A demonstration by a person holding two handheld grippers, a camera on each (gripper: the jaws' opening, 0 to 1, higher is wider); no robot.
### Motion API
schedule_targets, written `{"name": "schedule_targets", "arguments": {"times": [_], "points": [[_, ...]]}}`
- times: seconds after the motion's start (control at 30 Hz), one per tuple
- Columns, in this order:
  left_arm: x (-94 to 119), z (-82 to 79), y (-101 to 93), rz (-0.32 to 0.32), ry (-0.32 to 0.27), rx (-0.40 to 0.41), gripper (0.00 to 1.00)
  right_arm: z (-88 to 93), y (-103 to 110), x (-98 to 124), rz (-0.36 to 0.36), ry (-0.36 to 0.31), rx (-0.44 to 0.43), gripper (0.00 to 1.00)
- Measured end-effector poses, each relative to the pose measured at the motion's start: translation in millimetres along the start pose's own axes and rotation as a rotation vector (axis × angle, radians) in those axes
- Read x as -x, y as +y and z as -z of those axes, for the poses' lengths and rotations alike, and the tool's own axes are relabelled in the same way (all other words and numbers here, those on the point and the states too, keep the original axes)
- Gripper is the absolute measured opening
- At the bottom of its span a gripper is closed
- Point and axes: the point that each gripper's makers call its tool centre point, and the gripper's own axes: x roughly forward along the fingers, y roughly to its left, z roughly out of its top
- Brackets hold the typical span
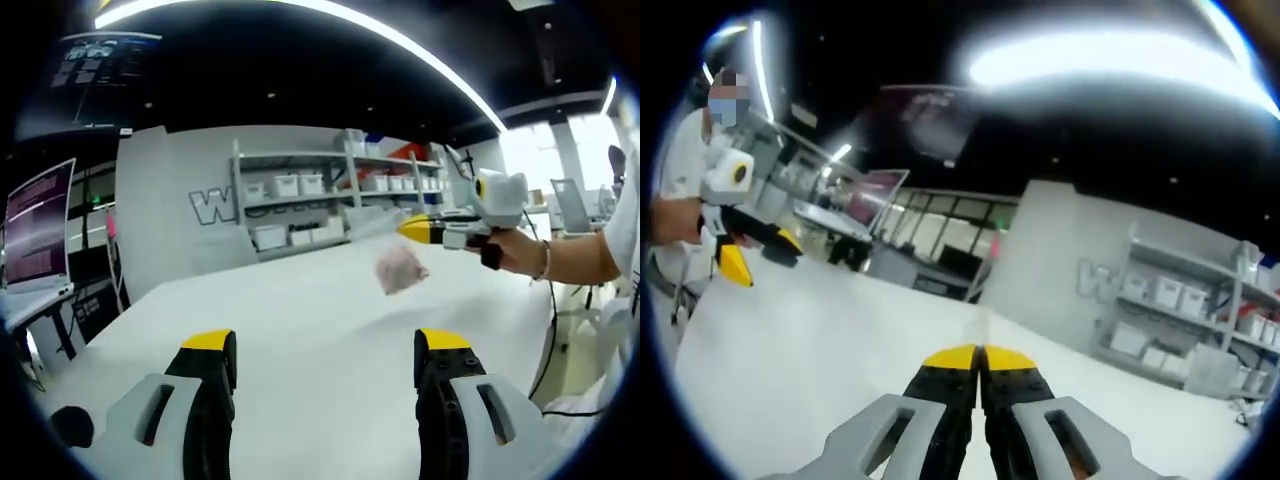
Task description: Open the resealable bag by pulling the two sides of the seal apart until the entire bag opening is separated and visibly accessible.
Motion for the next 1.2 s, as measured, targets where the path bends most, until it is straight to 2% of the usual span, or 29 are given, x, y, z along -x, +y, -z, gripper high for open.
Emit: {"name": "schedule_targets", "arguments": {"times": [0.63,1.2], "points": [[-1,0.9,-7.3,0.018,0.009,-0.011,0.70,-10.6,18,27,-0.018,-0.025,-0.009,0.00],[-4,2.1,-10.8,0.028,0.015,-0.015,0.70,-7.4,41,40,-0.059,-0.016,-0.039,0.00]]}}
